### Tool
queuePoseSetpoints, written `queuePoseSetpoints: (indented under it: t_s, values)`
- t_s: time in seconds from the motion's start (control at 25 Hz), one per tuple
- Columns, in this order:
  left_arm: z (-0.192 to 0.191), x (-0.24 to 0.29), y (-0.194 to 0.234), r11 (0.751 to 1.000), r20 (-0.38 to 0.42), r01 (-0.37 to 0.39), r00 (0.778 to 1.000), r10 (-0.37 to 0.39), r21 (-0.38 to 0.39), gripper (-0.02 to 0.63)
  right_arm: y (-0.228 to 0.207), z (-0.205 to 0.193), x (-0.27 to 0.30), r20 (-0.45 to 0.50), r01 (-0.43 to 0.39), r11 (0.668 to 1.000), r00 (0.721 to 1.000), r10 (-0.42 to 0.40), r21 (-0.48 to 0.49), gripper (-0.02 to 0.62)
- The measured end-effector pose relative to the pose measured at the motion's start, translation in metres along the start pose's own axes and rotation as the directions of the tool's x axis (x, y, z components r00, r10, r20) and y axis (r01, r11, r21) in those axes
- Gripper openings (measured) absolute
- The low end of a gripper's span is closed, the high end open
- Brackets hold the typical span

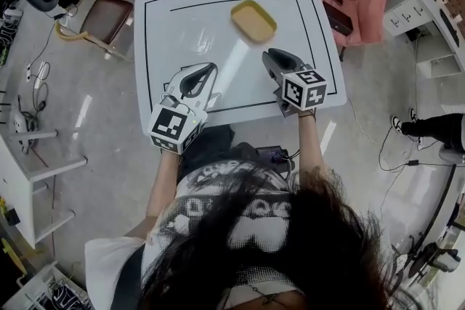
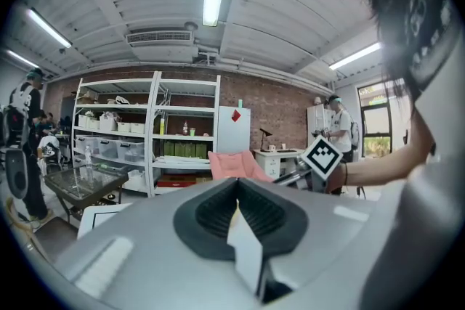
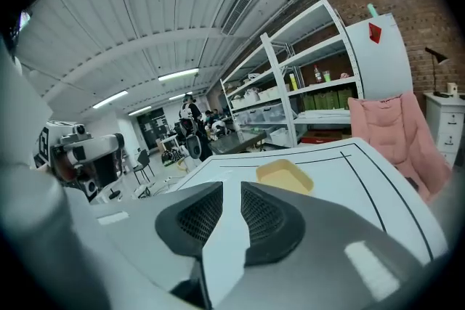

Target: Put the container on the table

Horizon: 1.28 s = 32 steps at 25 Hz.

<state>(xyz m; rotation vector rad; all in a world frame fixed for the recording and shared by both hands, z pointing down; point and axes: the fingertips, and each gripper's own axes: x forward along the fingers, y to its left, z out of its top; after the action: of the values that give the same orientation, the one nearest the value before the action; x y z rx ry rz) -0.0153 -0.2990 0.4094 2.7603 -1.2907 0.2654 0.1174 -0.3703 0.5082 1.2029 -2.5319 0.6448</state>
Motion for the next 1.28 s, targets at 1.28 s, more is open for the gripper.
queuePoseSetpoints:
  t_s: [1.28]
  values:
    - [-0.024,-0.099,-0.120,1.000,-0.043,-0.009,0.999,0.009,0.006,0.000,0.139,-0.048,-0.156,0.155,-0.099,0.995,0.983,0.100,-0.013,0.037]
